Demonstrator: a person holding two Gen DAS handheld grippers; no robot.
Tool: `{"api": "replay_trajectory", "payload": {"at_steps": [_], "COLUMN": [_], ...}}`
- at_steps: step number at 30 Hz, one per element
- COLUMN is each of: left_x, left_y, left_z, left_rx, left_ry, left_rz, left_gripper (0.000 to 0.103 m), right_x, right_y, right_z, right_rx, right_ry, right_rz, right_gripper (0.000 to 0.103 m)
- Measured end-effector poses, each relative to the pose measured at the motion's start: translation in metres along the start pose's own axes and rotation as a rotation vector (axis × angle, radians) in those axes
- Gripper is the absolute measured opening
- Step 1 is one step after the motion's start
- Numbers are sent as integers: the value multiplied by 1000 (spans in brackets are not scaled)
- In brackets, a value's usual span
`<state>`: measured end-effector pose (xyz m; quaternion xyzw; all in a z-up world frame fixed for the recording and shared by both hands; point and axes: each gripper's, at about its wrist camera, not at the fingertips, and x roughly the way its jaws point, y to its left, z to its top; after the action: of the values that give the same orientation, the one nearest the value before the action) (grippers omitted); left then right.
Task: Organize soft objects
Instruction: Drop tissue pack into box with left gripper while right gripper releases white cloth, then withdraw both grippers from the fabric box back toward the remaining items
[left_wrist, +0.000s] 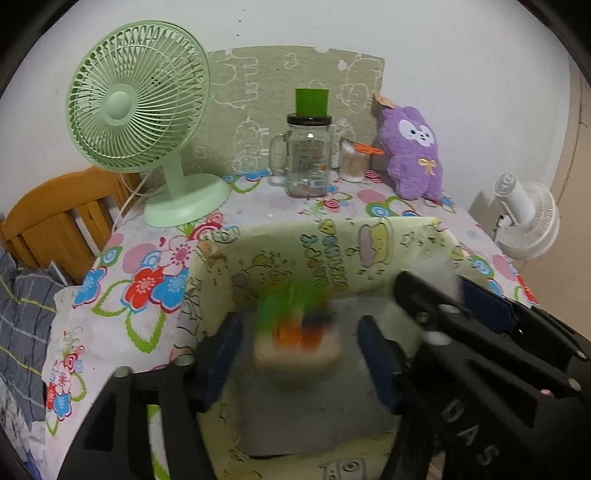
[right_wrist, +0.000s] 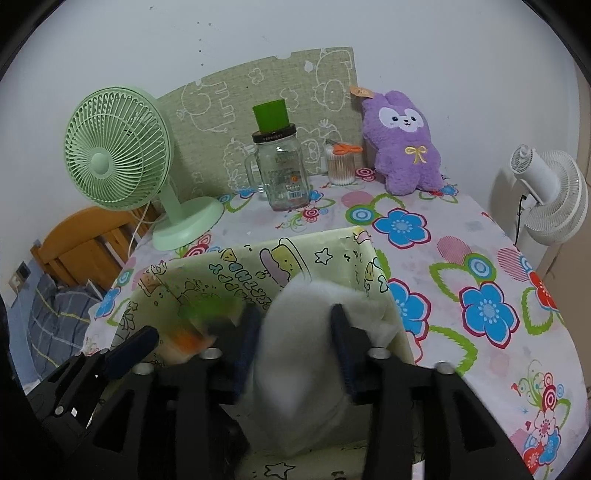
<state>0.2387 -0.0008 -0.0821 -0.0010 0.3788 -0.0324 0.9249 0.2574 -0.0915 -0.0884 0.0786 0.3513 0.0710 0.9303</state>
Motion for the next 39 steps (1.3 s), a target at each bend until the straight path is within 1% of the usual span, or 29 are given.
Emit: {"api": "replay_trajectory", "payload": {"at_steps": [1,2,3,4,5,6,10,15,22,25,36,39], "left_x": [-2,-5,-8,-10,-12,-14,-22,-35,-54,-63,-97,-107], "left_y": [-1,-2,-3,-2,-3,-2,-2,-5,-6,-8,-16,-18], "left_z": [0,-1,-1,-1,-1,-1,-3,-5,-10,-13,-21,-24], "left_rx": [2,1,0,-1,-3,-7,-14,-14,-27,-30,-14,-12], "left_ry": [0,-5,-9,-11,-14,-16,-17,-39,-55,-66,-120,-132], "left_rz": [-8,-11,-10,-11,-8,-7,-2,-2,-8,-10,-4,-6], "left_gripper": [81,83,87,88,89,91,94,94,94,94,95,96], "right_x": [-1,-3,-6,-8,-10,-11,-19,-31,-52,-64,-102,-113], "right_y": [-1,-1,0,1,2,2,3,5,8,10,11,14], "right_z": [0,0,1,0,1,1,0,0,-2,-4,-12,-14], "right_rx": [-1,-3,-8,-14,-20,-23,-31,-39,-60,-68,-86,-104], "right_ry": [-5,-12,-22,-26,-34,-36,-39,-57,-78,-97,-138,-142], "right_rz": [-1,-2,4,-2,-8,-6,5,5,1,-4,-1,-13], "right_gripper": [65,72,76,78,83,85,86,93,94,97,98,98]}}
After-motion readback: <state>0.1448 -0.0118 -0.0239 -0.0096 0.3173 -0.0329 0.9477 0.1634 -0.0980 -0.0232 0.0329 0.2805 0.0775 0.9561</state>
